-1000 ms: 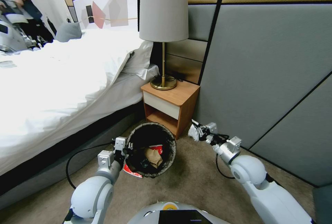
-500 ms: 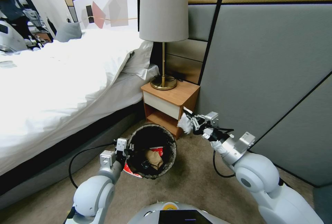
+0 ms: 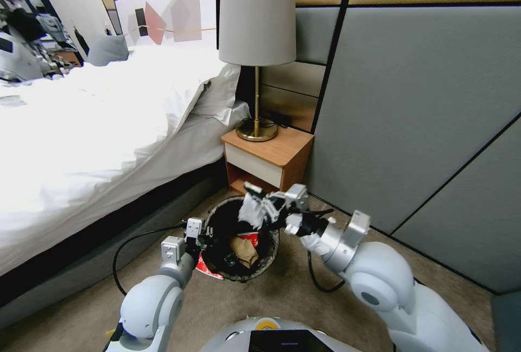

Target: Pick up the trash bin, then pick up the garbage from the floor and place it into the trash bin.

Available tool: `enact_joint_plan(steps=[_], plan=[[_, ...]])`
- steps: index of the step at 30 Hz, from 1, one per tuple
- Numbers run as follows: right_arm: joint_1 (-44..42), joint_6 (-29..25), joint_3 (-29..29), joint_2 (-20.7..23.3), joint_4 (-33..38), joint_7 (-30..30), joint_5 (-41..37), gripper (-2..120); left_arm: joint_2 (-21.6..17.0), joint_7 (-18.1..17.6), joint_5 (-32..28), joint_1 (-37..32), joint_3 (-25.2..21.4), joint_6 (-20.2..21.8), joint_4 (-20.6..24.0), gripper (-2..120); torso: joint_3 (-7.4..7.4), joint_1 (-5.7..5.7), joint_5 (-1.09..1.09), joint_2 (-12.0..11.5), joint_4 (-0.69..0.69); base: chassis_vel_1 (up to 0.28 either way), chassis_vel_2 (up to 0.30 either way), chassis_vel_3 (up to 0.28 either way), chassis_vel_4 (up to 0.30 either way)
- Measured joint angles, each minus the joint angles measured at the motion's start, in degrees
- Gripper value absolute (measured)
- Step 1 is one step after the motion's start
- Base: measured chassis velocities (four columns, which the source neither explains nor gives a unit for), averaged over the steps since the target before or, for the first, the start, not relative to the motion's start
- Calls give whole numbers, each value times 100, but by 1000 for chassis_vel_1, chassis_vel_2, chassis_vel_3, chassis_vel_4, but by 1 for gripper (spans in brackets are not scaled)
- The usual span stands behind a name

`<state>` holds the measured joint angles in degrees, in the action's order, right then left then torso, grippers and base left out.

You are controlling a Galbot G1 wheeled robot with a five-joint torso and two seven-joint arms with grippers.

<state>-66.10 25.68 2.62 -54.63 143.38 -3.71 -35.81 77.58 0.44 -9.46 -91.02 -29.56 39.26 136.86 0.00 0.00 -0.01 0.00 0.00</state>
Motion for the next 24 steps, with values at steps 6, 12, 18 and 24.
enact_joint_plan(steps=[6,12,18,24], plan=[[-144,-62,-160,-25,-156,-62,321,0,-40,-1,1,-30,-13,3,51,1,0,0,1,0,0,0,0,0,0],[-191,-2,-410,-43,-241,-62,536,4,-16,-2,23,-40,15,4,72,1,0,0,1,0,0,0,0,0,0],[-223,-1,-580,-58,-397,-12,791,22,6,-2,57,-37,38,4,80,1,0,0,0,0,0,0,0,0,0],[-203,-43,-593,-114,-527,41,929,51,-9,-2,58,-33,36,4,100,1,0,0,0,0,1,0,0,0,0]])
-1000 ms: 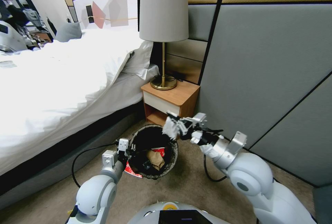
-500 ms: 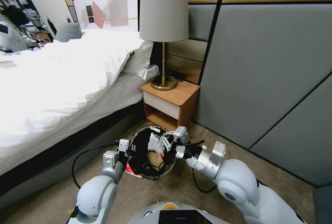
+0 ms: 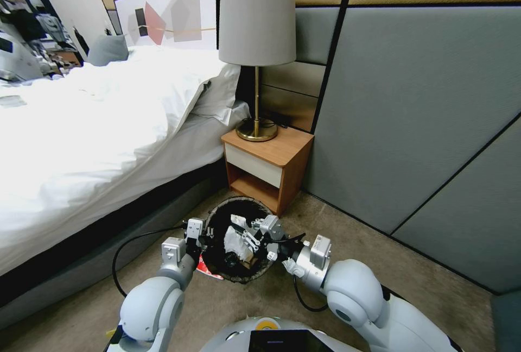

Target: Pick up the trash bin, then pick up the garbage from the floor and place it into the trash bin.

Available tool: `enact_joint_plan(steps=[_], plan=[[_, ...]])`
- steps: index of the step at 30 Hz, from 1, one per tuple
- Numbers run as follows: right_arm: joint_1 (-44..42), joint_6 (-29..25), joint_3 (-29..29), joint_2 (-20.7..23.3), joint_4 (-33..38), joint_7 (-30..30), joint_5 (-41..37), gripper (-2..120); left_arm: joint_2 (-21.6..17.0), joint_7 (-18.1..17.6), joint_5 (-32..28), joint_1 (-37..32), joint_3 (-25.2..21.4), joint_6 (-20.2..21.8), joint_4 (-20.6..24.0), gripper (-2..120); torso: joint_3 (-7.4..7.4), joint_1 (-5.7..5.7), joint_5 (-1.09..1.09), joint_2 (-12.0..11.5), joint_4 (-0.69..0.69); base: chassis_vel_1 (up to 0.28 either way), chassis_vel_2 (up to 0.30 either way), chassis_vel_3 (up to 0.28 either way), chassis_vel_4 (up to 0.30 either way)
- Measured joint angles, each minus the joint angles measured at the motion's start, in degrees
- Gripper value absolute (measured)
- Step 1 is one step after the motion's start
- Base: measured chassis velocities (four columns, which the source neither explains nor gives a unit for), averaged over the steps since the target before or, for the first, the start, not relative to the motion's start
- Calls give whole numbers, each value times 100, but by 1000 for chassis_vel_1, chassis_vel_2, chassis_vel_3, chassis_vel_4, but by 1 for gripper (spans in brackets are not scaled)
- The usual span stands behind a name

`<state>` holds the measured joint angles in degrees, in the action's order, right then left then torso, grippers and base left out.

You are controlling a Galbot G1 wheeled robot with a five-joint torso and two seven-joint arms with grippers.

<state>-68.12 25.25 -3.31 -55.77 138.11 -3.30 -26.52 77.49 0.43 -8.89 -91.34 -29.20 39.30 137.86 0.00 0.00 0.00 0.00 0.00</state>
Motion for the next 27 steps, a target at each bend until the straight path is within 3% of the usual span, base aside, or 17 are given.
enact_joint_plan(steps=[3,5,11,27], plan=[[2,-58,0,-34,-62,-5,80,67,0,1,0,13,6,0,0,1,0,0,0,0,0,0,0,0,0],[1,-64,-1,-41,-67,-6,87,69,0,1,0,13,7,0,-1,1,0,0,0,0,-1,0,0,0,0],[6,-76,-5,-69,-63,-14,98,95,-4,2,0,14,7,0,-4,1,0,0,0,0,0,0,0,0,0],[-96,-105,82,-41,22,-47,71,100,0,7,0,9,7,-2,10,1,0,0,0,0,-1,0,0,0,0]])
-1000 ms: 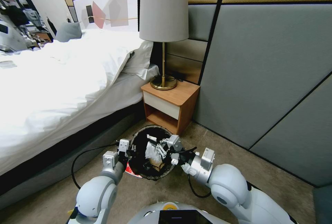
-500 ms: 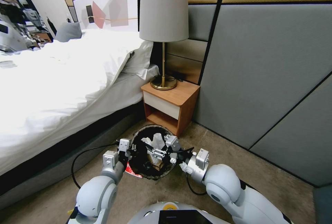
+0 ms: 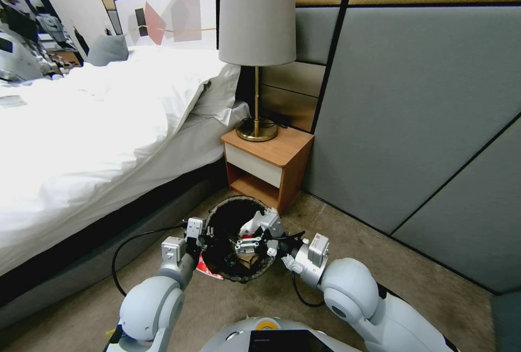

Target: Pick up the trash bin, then pick up the garbage from the floor and place it into the trash bin.

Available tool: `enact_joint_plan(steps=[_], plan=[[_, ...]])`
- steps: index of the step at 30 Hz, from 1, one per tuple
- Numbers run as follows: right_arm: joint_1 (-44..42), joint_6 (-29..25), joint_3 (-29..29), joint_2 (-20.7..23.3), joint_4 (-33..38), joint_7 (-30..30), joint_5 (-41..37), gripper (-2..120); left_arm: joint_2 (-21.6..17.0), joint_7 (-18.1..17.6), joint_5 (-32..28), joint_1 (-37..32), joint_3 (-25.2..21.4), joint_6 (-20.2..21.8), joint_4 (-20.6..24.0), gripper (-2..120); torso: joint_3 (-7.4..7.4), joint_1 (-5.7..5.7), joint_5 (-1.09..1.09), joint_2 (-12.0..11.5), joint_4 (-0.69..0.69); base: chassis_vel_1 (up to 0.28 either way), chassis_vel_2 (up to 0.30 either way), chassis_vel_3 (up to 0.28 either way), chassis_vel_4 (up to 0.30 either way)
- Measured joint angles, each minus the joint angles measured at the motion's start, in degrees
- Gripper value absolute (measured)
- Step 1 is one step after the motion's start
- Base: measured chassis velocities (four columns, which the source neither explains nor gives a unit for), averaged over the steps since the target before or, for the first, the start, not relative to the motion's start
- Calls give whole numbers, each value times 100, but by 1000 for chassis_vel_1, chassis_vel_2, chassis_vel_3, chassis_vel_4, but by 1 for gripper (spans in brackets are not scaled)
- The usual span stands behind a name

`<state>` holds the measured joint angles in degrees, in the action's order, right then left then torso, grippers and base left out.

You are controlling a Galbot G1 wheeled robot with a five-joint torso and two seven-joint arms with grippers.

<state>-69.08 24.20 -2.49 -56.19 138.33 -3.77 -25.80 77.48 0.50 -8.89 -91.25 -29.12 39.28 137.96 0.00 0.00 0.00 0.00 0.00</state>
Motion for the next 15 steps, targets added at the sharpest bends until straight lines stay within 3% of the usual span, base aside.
enact_joint_plan(steps=[15], plan=[[-27,-23,18,34,171,-128,4,100,5,5,0,5,7,-2,7,1,0,0,0,0,0,0,0,0,0]])
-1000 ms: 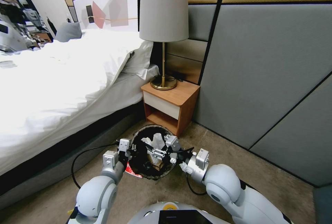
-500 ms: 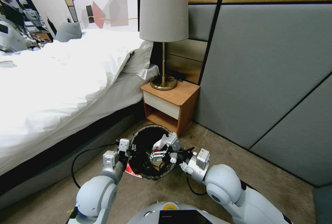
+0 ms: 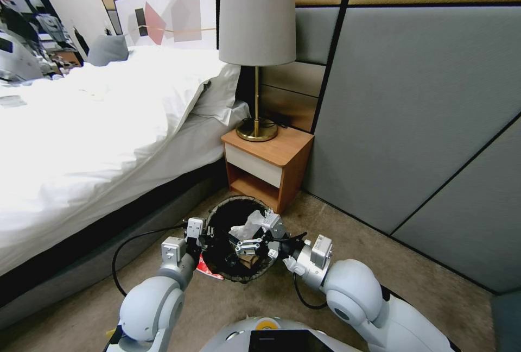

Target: Pick up the trash bin, then pick up the garbage from the floor and place it into the trash bin.

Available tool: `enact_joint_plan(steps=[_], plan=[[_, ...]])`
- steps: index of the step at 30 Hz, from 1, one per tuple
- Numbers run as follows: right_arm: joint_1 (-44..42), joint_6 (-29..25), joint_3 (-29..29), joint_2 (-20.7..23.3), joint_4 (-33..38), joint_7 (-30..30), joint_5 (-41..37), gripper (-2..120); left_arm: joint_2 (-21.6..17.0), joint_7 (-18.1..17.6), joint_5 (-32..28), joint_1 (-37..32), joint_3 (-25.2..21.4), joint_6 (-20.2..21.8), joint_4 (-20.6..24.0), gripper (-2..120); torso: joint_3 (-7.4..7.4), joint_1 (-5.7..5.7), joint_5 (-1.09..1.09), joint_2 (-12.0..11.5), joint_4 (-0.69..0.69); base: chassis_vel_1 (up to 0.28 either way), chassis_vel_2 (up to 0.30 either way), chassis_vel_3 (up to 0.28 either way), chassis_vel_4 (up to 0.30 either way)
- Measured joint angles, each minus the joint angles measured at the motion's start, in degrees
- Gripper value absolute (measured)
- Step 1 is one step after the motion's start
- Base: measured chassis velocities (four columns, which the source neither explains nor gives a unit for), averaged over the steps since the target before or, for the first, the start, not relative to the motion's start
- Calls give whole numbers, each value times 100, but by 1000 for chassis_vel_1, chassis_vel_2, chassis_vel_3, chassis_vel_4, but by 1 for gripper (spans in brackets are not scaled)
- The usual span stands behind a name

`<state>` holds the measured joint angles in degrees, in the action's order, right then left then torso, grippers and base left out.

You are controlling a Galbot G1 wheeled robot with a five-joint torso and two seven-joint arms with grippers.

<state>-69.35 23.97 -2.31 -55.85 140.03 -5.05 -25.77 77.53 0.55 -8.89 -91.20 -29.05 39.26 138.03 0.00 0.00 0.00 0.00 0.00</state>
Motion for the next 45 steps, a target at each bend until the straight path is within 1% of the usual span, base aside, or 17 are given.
enact_joint_plan(steps=[19,21,22,27,31,35,45], plan=[[-201,10,61,37,49,-114,99,100,-11,10,-3,24,-8,-3,-20,1,0,0,0,0,0,0,0,0,0],[-263,101,67,71,60,-56,126,100,-11,10,-5,28,-12,-3,-23,1,0,0,0,0,0,0,0,0,0],[-325,222,34,112,105,70,127,100,-11,11,-6,26,-13,-3,-23,1,0,0,0,0,0,0,0,0,0],[-409,406,9,145,224,243,78,100,-6,14,-8,23,-21,-3,-23,1,0,0,0,0,-1,0,0,0,0],[-388,480,32,130,257,278,38,100,-3,15,-9,18,-24,-3,-19,1,0,0,0,0,1,0,0,0,0],[-469,497,-19,151,113,281,146,100,17,17,-5,10,-19,-6,-8,1,0,0,0,0,0,0,0,0,0],[-439,583,3,104,185,453,-36,100,1,20,-6,-12,-40,-8,39,1,0,0,0,0,0,0,0,0,0]])
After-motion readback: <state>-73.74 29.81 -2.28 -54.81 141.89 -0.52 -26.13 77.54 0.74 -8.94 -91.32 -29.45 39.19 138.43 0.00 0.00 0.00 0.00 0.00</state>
